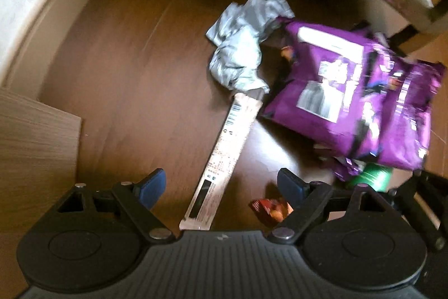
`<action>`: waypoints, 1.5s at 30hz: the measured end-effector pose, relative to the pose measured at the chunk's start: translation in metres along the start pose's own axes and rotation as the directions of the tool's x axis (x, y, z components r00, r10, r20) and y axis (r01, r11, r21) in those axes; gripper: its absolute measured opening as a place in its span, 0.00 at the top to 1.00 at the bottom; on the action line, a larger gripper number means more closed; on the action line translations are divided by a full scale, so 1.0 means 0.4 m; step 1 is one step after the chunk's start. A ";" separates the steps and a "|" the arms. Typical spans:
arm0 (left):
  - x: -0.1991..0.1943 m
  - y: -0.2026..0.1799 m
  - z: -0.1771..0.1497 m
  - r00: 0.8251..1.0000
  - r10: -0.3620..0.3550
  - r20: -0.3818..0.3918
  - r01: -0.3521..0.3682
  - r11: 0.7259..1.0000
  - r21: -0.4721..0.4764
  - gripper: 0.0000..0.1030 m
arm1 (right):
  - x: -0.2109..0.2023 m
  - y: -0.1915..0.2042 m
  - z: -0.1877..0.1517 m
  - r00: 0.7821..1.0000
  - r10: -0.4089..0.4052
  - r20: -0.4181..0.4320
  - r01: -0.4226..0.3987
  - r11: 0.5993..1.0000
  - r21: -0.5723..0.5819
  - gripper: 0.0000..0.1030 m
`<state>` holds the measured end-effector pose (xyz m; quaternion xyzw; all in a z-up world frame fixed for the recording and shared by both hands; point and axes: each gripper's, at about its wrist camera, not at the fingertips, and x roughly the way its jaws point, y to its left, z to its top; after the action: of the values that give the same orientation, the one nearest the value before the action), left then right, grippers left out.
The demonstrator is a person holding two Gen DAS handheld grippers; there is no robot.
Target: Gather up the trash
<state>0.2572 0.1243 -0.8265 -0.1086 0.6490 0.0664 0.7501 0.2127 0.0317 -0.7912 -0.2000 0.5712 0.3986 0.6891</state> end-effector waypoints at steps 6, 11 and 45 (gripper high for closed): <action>0.058 0.006 0.009 1.000 0.004 0.011 -0.004 1.000 0.004 0.16 | 0.077 -0.003 0.004 1.000 -0.008 -0.004 0.008 1.000 -0.013 0.31; 0.078 -0.026 0.005 0.999 0.033 0.039 -0.036 0.996 0.082 0.16 | 0.103 -0.007 0.009 1.000 -0.020 -0.018 0.020 1.000 -0.017 0.40; -0.039 -0.044 -0.001 0.998 -0.021 0.066 0.025 0.998 -0.064 0.77 | -0.066 -0.063 -0.082 0.999 0.020 0.050 -0.023 0.998 0.056 0.71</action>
<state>0.2586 0.1077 -0.8097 -0.1381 0.6203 0.0822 0.7677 0.2109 -0.0160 -0.7796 -0.1644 0.5673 0.3944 0.7040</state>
